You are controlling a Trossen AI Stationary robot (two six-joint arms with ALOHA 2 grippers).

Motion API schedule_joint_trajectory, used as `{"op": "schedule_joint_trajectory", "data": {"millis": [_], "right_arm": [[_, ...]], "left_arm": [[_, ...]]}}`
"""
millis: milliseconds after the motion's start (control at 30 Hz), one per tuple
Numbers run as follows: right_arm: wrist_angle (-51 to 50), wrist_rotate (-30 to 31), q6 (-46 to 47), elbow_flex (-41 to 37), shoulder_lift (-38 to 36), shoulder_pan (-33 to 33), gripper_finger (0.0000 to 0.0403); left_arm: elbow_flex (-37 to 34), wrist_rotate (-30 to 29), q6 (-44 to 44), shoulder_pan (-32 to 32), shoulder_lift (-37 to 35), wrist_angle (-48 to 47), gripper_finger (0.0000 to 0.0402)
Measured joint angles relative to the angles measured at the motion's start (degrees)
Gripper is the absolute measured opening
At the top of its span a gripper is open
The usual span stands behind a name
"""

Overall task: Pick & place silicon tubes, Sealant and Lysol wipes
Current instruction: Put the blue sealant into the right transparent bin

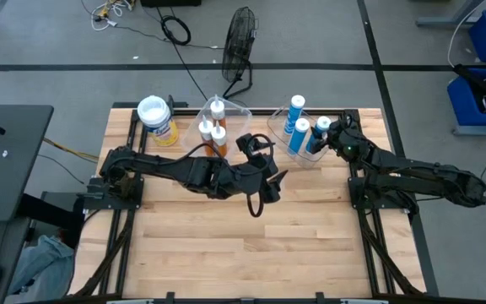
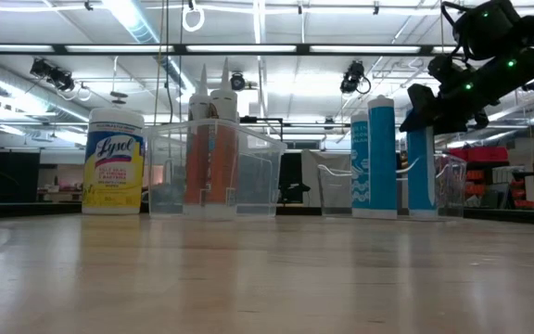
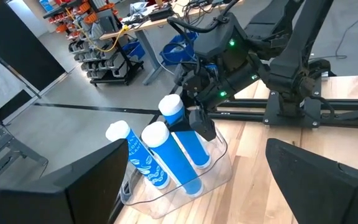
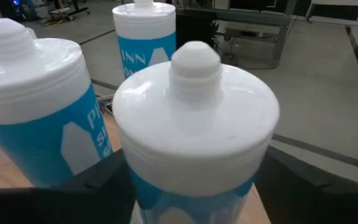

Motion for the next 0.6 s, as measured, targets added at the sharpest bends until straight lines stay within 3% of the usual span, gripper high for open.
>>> {"op": "schedule_joint_trajectory", "data": {"millis": [200, 600], "right_arm": [[-0.1, -1.5, 0.4, 0.0, 0.0, 0.0, 0.0309], [0.8, -2.8, 0.4, 0.6, -1.4, 0.1, 0.0312]], "left_arm": [[0.0, 0.0, 0.0, 0.0, 0.0, -0.1, 0.0385], [0.0, 0.0, -0.1, 0.0, 0.0, -1.0, 0.0385]]}}
